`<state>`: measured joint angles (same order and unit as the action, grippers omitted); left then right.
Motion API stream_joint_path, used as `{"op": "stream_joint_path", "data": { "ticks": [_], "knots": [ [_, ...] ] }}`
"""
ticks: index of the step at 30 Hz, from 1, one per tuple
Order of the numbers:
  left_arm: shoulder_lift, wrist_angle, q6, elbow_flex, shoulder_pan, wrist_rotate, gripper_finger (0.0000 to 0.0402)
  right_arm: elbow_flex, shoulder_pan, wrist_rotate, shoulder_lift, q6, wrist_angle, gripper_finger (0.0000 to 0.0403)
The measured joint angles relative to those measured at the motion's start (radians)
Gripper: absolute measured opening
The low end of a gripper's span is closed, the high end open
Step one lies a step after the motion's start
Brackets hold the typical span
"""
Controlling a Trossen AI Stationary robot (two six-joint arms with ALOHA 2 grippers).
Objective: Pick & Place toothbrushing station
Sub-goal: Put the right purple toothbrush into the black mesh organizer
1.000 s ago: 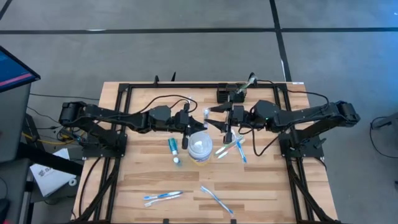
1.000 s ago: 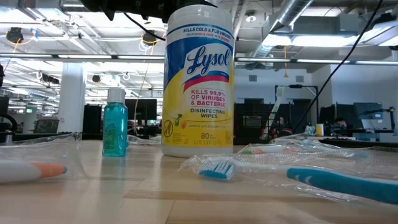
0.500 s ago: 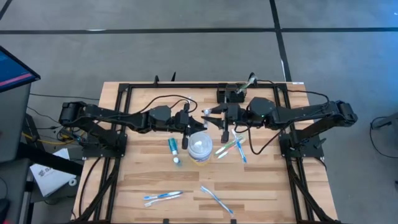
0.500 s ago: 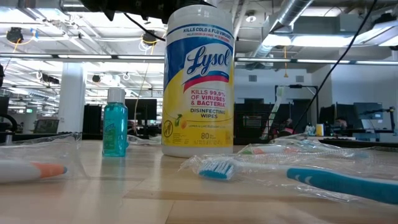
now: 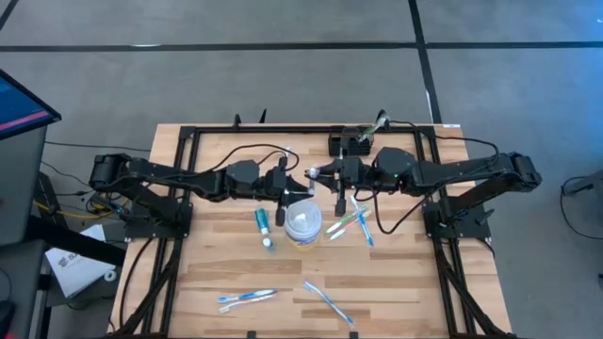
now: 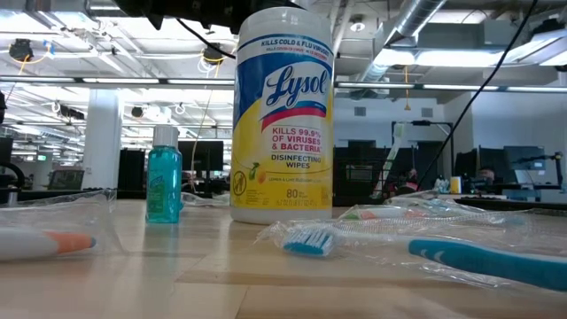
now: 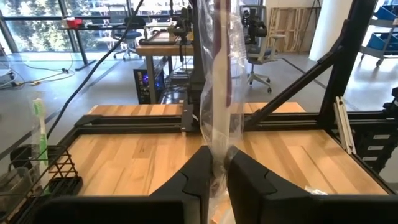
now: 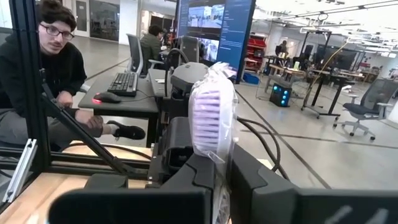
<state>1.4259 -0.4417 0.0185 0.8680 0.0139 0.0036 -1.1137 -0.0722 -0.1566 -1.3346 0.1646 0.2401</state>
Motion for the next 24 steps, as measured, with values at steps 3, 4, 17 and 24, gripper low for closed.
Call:
{"op": "stream_joint_path", "data": {
  "ticks": [3, 4, 17, 24],
  "knots": [
    [-0.022, 0.005, 0.0, 0.0, 0.006, 0.0, 0.0061, 0.0, 0.006, 0.0, 0.0, 0.003, 0.0, 0.0005],
    [-0.034, 0.015, 0.0, 0.0, 0.01, 0.0, 0.0064, 0.0, 0.011, 0.0, 0.0, 0.003, 0.001, 0.0006],
    [-0.128, 0.161, 0.0, 0.0, 0.035, 0.0, 0.0067, 0.002, 0.117, -0.005, 0.008, 0.02, -0.04, 0.0005],
    [-0.128, 0.173, 0.0, -0.023, 0.035, 0.0, 0.0067, 0.021, 0.227, -0.002, 0.008, 0.03, -0.064, 0.0005]
  ]
}}
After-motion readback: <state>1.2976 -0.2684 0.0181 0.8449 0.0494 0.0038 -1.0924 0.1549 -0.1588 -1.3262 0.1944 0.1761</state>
